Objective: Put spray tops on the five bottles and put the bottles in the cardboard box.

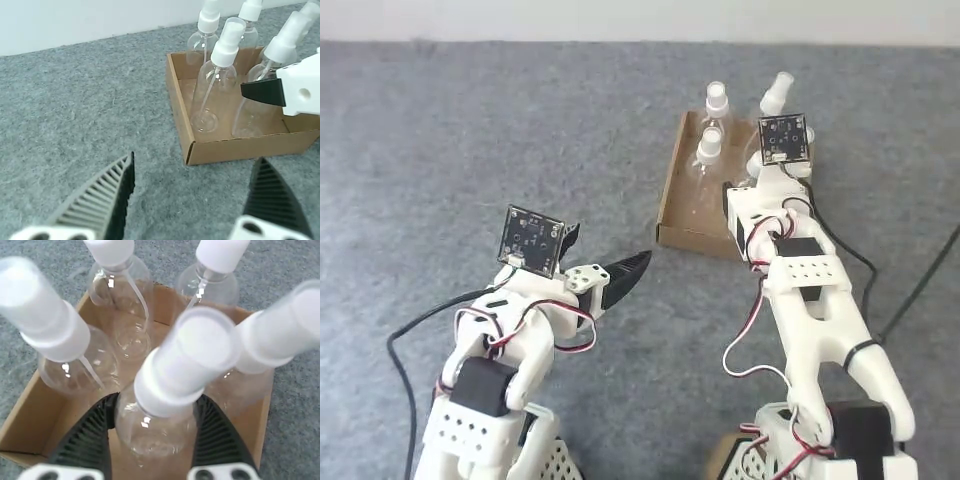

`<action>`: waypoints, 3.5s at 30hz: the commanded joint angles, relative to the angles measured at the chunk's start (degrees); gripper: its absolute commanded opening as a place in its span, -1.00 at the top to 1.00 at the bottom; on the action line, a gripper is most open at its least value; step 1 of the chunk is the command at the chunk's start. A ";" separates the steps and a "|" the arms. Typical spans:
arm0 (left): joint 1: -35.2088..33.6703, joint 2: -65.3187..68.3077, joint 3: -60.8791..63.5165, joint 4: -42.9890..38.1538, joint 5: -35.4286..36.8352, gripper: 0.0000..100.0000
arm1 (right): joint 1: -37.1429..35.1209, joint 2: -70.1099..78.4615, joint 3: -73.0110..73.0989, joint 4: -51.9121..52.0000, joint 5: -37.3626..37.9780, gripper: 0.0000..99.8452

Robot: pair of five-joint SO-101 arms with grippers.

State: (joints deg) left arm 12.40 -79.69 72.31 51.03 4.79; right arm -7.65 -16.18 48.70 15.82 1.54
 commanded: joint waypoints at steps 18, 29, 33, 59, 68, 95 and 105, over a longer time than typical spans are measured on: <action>0.18 -1.05 -0.40 -0.70 -0.26 0.32 | -1.89 -1.45 -0.26 -0.48 -0.18 0.68; 0.18 -1.05 -0.40 -0.70 -1.67 0.32 | -1.89 -1.54 -1.05 -0.57 -0.18 0.64; 0.18 -1.05 -0.40 -0.70 -1.76 0.32 | -1.89 -2.07 -1.49 -0.48 -0.18 0.64; 0.18 -1.05 -0.40 -0.70 -1.76 0.32 | -2.24 -14.02 -1.41 8.66 -0.26 0.64; 0.26 -1.05 -0.40 -0.70 -1.76 0.32 | -4.44 -13.32 -0.44 6.37 -0.26 0.64; 0.18 -1.05 -0.40 -0.70 -1.76 0.32 | -3.03 -7.08 4.31 -3.21 3.34 0.64; 0.26 -1.05 -0.40 -0.70 -1.76 0.32 | -2.86 -5.93 4.31 -2.77 3.34 0.64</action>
State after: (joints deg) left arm 12.31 -79.69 72.31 51.03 3.65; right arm -11.25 -21.27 53.63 13.89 4.26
